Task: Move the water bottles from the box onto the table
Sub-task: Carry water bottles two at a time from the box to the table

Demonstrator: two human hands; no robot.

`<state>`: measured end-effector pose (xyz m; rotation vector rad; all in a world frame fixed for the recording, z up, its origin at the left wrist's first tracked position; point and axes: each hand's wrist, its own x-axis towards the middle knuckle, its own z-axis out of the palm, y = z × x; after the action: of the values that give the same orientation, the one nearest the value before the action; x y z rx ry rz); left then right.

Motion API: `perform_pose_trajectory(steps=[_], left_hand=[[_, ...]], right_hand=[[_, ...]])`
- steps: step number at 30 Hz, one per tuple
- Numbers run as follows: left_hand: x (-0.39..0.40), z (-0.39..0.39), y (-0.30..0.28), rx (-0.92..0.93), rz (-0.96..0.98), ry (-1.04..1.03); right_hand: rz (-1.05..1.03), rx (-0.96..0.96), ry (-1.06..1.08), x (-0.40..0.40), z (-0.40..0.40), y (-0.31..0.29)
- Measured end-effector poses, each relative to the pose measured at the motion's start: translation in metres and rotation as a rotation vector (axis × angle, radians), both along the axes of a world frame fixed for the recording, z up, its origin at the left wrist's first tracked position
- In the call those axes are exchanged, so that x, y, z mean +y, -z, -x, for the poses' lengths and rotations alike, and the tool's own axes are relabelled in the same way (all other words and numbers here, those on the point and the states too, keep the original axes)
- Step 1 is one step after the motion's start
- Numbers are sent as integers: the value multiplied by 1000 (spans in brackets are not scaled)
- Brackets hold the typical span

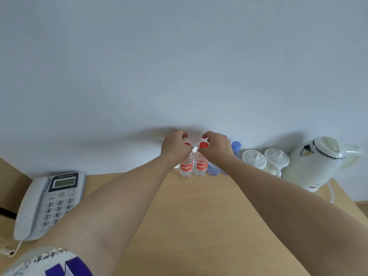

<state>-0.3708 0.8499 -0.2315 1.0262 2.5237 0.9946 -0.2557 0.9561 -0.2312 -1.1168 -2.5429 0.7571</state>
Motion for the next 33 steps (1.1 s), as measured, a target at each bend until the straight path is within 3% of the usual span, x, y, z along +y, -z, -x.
perform_pose_trajectory(steps=[9, 16, 24, 33], left_hand=[[3, -29, -31, 133, 36, 247], [12, -101, -53, 263, 68, 502], [27, -239, -79, 368, 73, 755], [20, -463, -70, 383, 80, 978]], right_hand=[[-75, -89, 149, -24, -66, -20], [-52, -156, 359, -44, -161, -30], [-83, -159, 569, -64, -290, -54], [-53, -230, 806, -116, -514, -53]])
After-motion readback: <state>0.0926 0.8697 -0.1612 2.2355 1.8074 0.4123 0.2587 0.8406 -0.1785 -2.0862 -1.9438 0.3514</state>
